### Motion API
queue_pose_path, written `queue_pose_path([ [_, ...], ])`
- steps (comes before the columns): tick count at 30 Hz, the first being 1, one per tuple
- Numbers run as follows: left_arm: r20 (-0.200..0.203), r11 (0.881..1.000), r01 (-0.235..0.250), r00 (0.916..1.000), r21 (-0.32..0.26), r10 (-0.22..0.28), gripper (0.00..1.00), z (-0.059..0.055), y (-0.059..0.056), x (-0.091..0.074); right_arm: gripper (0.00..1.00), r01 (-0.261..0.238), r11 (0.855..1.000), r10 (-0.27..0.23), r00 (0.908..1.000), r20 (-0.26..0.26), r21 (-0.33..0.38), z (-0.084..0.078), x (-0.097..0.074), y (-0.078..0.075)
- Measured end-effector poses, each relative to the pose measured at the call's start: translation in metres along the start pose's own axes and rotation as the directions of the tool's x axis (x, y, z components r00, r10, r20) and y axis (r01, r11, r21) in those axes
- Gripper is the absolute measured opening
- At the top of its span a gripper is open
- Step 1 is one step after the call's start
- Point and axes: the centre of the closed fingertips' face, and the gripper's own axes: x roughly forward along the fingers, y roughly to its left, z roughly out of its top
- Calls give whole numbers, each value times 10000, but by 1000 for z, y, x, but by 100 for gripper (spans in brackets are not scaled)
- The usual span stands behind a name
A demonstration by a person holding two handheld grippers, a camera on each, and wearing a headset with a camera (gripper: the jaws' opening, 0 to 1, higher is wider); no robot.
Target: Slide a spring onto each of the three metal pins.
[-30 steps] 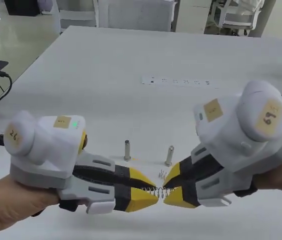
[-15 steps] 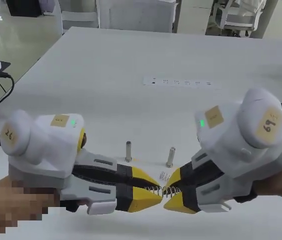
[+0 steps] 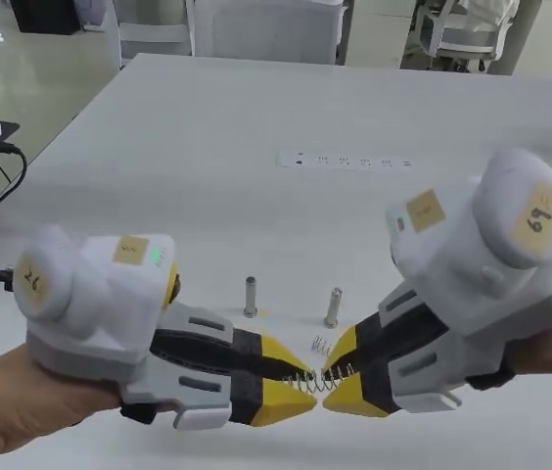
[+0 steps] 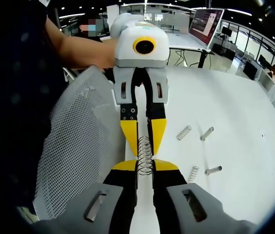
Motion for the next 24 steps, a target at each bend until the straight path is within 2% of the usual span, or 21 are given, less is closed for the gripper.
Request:
queue_pose_path([
  [6, -82, 9998, 44, 10000, 215, -42, 3, -2, -2, 2, 8, -113, 9998, 111, 9998, 137, 158, 6, -3, 2],
  [15, -98, 9997, 134, 9999, 202, -132, 3, -3, -2, 3, 8, -121, 9998, 116, 9994, 323, 145, 16, -4, 3],
  [24, -158, 9996, 195, 9997, 227, -192, 3, -5, -2, 5, 8, -140, 9998, 139, 9999, 55, 103, 20, -3, 4],
])
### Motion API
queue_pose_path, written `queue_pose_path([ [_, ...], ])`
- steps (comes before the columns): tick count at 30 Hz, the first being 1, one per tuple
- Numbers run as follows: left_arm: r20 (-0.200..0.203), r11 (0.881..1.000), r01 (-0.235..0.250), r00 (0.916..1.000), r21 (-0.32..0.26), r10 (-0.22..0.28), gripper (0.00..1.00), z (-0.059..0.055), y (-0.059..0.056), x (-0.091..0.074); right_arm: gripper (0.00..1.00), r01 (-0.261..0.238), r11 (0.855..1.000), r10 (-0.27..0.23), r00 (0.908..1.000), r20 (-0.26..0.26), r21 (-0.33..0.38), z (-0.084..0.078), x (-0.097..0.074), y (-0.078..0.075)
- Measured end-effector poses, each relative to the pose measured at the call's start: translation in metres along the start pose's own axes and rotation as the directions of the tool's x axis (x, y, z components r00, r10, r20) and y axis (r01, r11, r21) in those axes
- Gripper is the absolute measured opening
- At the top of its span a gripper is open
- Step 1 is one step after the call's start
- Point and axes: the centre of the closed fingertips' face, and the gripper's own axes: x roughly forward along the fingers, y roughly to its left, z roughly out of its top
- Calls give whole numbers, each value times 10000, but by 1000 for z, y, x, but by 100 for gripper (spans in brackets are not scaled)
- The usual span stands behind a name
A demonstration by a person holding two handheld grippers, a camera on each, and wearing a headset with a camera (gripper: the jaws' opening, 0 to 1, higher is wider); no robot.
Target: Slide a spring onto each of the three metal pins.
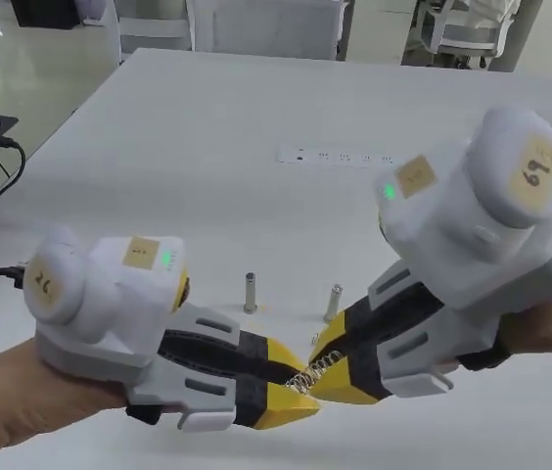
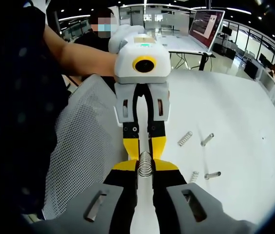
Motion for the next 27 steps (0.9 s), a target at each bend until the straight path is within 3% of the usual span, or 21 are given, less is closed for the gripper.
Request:
queue_pose_path([
  [27, -78, 10000, -46, 10000, 26, 46, 3, 1, 4, 3, 8, 84, 10000, -85, 9999, -128, -17, 1, -1, -4],
])
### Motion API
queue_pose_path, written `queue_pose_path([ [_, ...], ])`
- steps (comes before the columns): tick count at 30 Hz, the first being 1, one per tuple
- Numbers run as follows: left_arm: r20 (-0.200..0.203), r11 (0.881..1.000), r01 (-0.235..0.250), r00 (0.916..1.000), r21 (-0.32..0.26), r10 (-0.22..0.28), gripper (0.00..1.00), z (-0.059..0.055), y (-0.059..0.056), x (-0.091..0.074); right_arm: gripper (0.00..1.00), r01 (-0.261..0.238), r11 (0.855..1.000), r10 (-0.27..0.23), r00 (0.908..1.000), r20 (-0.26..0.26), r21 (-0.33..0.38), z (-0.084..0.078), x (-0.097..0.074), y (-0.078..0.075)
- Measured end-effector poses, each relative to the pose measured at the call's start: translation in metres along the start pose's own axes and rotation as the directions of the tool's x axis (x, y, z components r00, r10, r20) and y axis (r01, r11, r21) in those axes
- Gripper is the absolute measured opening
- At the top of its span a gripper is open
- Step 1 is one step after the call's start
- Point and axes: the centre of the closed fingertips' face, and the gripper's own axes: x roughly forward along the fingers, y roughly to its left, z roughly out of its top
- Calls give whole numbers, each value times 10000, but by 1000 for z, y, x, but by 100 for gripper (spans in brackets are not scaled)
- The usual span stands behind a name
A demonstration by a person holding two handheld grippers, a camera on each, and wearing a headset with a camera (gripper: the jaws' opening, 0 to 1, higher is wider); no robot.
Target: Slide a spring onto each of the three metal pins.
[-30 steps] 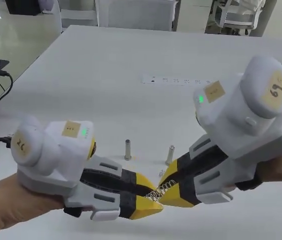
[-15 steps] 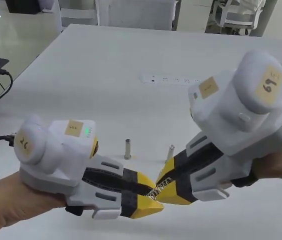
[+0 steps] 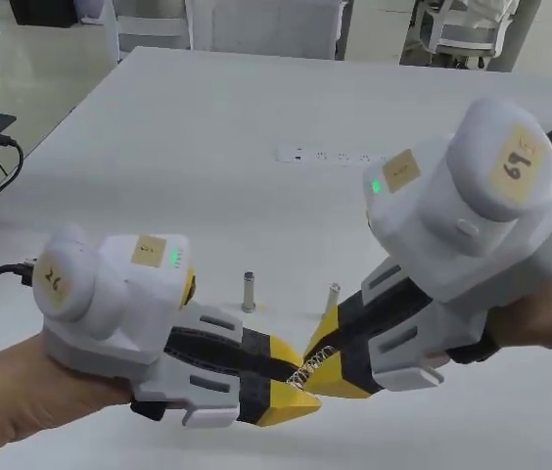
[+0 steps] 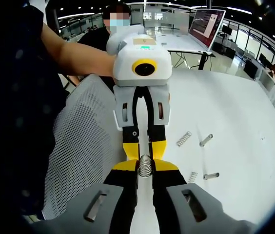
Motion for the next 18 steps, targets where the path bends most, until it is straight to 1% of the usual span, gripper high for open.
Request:
queue_pose_path([
  [5, -49, 10000, 4, 10000, -3, -4, 3, -1, 0, 1, 8, -39, 10000, 39, 10000, -55, 25, -2, 1, 0],
  [18, 68, 9998, -70, 10000, -166, 71, 7, 0, 1, 0, 8, 65, 9999, -67, 9998, -211, -77, -4, 0, -2],
])
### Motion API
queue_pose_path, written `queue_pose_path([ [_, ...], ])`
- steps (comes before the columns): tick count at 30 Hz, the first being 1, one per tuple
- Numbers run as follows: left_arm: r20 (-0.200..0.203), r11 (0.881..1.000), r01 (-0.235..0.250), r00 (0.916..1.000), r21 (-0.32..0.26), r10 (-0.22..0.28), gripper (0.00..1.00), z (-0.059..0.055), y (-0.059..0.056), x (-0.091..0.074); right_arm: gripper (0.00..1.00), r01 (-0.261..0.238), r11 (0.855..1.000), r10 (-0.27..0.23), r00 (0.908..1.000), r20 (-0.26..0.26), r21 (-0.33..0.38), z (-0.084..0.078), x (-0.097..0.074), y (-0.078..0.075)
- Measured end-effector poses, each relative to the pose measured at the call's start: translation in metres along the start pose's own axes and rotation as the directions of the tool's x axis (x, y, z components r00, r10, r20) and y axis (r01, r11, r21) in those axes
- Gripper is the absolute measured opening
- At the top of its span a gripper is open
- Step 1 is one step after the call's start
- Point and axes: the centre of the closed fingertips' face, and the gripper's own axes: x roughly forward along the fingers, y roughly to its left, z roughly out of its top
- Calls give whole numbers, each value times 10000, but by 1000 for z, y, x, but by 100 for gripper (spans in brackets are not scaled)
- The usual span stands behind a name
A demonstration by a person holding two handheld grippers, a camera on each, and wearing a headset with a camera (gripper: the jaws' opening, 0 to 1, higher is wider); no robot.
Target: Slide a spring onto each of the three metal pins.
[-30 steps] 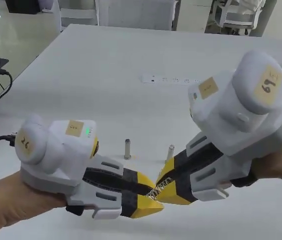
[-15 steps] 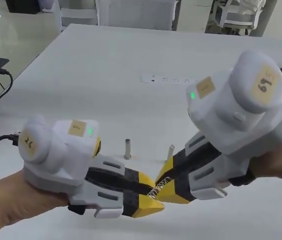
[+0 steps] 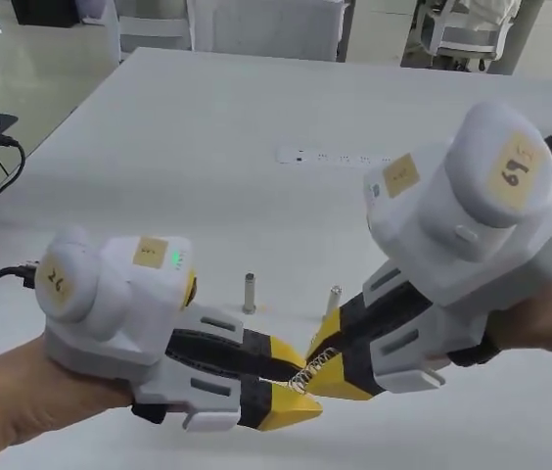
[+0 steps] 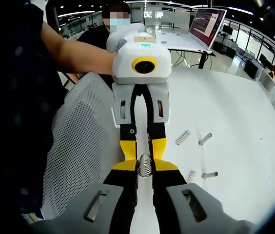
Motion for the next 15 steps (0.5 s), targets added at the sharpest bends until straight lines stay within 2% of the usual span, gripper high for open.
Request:
queue_pose_path([
  [6, 69, 9995, -276, 9996, -134, 277, 13, 0, 5, -5, 8, 87, 9999, -86, 9999, -137, 82, -5, -2, -3],
  [15, 275, 9943, -954, 9949, -479, 968, 26, -1, 20, -18, 8, 326, 9990, -320, 9993, -206, 311, -15, -9, -10],
])
